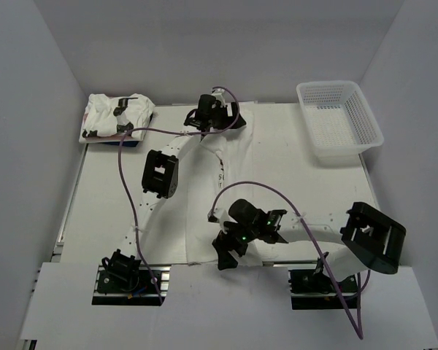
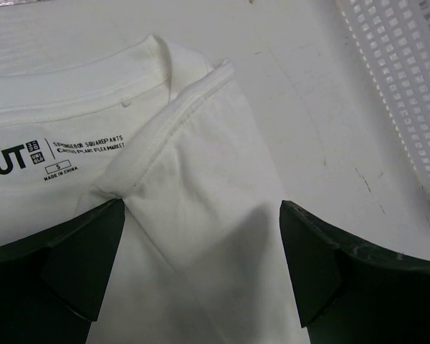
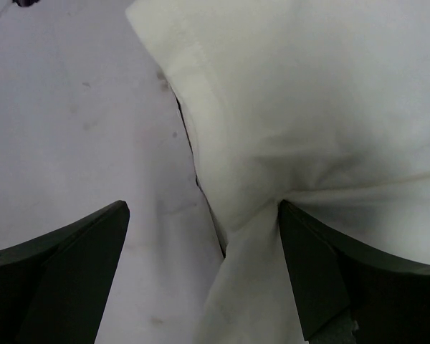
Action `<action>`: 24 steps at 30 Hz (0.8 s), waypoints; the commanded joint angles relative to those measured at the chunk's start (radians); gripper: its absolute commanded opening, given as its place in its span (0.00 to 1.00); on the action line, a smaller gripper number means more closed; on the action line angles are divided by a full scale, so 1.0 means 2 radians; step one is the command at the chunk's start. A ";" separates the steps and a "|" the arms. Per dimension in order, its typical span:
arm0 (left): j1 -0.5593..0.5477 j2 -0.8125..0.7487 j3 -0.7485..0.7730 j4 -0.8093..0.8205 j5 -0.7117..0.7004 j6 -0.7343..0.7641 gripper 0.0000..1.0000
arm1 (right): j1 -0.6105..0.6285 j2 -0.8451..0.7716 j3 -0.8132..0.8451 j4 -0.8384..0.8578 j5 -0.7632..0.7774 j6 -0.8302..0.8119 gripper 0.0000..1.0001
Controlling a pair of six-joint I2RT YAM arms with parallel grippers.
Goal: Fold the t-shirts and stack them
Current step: Rotate the tshirt 90 degrees
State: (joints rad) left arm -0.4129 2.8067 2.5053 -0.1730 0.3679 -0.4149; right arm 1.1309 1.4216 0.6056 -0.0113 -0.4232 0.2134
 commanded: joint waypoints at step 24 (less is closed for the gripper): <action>0.004 -0.597 -0.428 -0.189 -0.176 -0.021 1.00 | -0.002 -0.230 -0.024 -0.153 0.313 0.253 0.90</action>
State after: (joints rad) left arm -0.3859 1.8313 1.9381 -0.4126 -0.0429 -0.4286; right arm 1.1355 0.9493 0.5720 -0.1188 0.0872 0.5987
